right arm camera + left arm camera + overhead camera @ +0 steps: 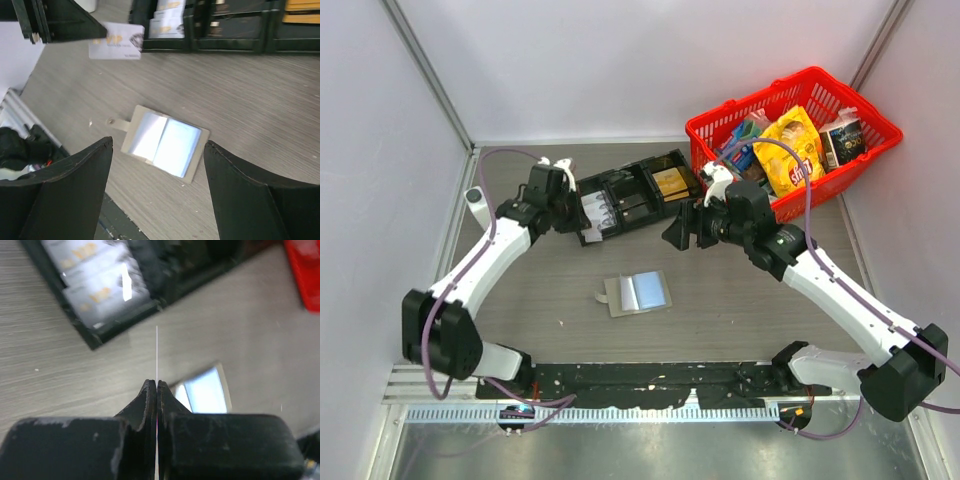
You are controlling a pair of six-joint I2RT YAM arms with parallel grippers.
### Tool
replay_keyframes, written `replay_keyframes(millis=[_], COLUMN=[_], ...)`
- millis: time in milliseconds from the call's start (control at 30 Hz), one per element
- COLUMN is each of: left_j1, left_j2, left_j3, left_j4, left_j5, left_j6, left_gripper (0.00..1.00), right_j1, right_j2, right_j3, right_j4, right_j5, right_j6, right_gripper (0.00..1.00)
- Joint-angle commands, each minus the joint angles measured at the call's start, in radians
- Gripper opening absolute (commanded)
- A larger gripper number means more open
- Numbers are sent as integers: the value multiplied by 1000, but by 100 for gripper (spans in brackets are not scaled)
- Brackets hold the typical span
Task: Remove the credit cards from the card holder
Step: Place the credit card in the storage box.
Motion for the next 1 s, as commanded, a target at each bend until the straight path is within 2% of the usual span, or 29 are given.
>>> replay_keyframes(millis=[0, 100, 267, 433, 567, 667, 967], left_j1=[69, 74, 75, 77, 77, 78, 78], left_j2=[123, 238, 404, 501, 538, 509, 302], left_j3=[94, 160, 279, 332, 361, 349, 313], left_j4=[69, 123, 115, 117, 52, 22, -77], left_j5=[-183, -151, -94, -89, -118, -156, -271], left_j6=[-189, -220, -258, -295, -304, -297, -226], left_gripper=[0, 0, 0, 4, 19, 36, 58], right_j1=[-7, -7, -7, -7, -7, -9, -9], right_j2=[-11, -12, -37, -78, -90, -95, -115], right_j3=[52, 54, 46, 28, 29, 29, 69], right_j4=[-38, -66, -92, -111, -127, -137, -196], right_j5=[195, 246, 267, 359, 401, 450, 758], right_j6=[25, 20, 13, -7, -21, -35, -84], right_gripper=[78, 78, 78, 78, 78, 78, 78])
